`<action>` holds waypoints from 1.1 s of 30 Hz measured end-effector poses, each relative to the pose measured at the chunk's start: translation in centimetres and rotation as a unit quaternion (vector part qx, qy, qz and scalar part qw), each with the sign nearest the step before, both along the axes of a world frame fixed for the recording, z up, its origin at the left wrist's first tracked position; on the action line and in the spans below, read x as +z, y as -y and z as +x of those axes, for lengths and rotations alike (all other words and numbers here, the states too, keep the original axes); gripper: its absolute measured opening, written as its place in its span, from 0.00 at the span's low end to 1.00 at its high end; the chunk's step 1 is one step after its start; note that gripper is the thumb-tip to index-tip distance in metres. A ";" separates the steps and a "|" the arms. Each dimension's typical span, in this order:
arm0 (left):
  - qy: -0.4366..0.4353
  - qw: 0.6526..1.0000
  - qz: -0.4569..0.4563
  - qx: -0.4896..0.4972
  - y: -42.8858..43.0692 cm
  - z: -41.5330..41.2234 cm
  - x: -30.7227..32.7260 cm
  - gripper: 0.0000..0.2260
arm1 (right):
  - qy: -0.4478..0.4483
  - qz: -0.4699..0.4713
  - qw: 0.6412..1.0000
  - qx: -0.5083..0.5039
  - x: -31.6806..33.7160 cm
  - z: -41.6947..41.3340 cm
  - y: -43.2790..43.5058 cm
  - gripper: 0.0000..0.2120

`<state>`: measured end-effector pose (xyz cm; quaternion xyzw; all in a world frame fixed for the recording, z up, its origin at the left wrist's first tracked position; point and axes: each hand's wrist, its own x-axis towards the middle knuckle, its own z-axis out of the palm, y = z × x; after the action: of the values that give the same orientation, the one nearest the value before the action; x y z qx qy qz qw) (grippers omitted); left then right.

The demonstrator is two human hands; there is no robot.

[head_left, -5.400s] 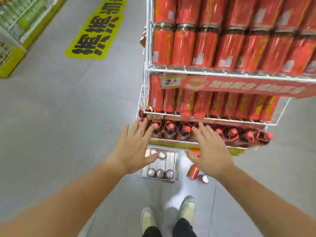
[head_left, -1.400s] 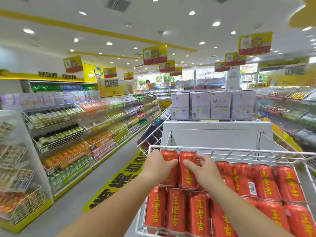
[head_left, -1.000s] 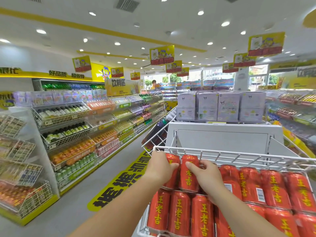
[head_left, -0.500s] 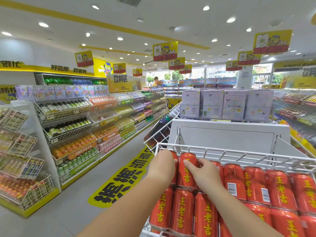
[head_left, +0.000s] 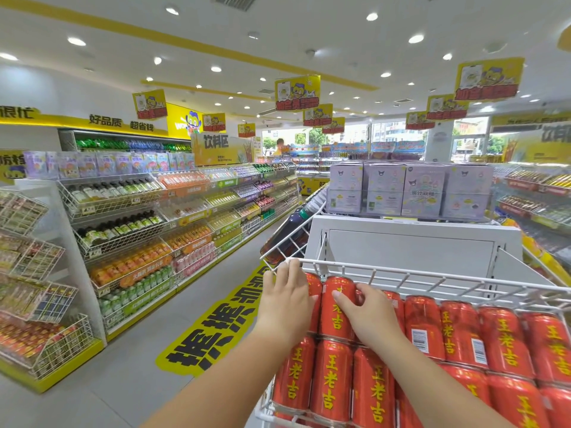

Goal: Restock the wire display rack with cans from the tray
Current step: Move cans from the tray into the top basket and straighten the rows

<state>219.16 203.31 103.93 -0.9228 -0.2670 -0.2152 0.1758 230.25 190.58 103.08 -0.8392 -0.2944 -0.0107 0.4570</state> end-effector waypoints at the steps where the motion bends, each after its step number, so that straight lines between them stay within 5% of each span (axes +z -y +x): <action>1: 0.005 1.000 -0.016 -0.002 -0.2 -0.2 -0.2 0.27 | 0.000 -0.009 1.000 0.005 0.1 -0.2 0.1 0.26; 13: -0.057 0.993 -0.073 -0.075 -0.3 -6.4 -2.3 0.35 | 0.239 -0.229 0.944 -0.009 -1.0 -5.5 3.9 0.39; 33: -0.111 0.969 -0.119 -0.188 0.9 -25.3 -16.8 0.41 | 0.223 -0.363 0.904 -0.037 -15.6 -25.7 11.0 0.41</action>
<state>193.82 202.45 87.17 -0.9888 -0.0916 -0.1071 0.0499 204.54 179.58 87.49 -0.9332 -0.3405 -0.1069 0.0423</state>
